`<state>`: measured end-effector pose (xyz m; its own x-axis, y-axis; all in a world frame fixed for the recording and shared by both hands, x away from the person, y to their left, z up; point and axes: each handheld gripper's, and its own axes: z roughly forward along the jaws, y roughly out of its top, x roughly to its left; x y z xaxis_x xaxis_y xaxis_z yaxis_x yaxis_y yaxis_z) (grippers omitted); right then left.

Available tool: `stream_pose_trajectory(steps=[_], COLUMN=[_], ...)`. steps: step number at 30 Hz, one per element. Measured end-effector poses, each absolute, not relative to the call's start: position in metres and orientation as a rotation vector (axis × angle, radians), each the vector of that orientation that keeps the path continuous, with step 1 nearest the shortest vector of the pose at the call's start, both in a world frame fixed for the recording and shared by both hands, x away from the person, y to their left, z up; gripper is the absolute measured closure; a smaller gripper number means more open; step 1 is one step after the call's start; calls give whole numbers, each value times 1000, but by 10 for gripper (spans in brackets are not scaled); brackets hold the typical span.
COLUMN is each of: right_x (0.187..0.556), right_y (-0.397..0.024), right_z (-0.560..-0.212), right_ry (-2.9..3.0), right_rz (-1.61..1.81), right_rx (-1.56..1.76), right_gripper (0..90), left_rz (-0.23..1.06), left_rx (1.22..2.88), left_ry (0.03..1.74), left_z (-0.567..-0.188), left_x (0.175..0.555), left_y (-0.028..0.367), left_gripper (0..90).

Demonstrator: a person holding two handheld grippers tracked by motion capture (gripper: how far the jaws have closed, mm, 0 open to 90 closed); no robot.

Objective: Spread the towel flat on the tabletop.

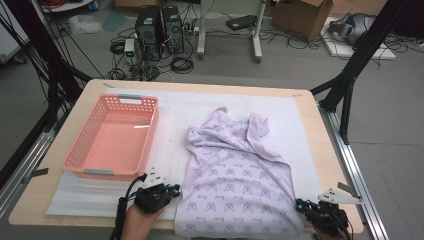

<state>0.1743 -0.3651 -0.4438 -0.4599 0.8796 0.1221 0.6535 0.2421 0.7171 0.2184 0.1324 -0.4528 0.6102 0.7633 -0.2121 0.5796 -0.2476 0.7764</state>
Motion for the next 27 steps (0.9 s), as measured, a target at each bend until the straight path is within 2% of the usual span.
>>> stream_pose_trajectory(steps=[4,7,9,16,17,18,19,20,21,27], right_x=[163,167,170,197,201,201,203,203,202,179], right_y=[-367,-365,-363,-351,-350,-349,-350,-350,-350,-356], right_z=[-442,-439,-437,-445,-447,-447,-447,-447,-446,-444], right_ry=[2235,2175,2150,2137,2142,2134,2146,2164,2170,2242], right_rz=[1061,1092,1107,1036,1024,1020,1022,1040,1034,1060], right_rx=[1426,1440,1433,1429,1429,1426,1421,1422,1418,1404], right_gripper=[851,687,664,646,669,726,822,844,853,860], left_rz=[265,272,278,258,257,314,360,340,352,296], left_rx=[1920,1882,1872,1922,1937,1965,1980,1993,2000,1991], left_ry=[1043,1026,1035,1053,1042,1035,1029,1001,996,979], left_z=[-451,-448,-448,-453,-452,-452,-452,-452,-452,-452], left_x=[213,221,229,266,268,266,264,263,261,223], left_y=[136,127,122,92,89,85,83,83,82,101], left_gripper=[888,705,609,526,538,568,680,796,841,851])
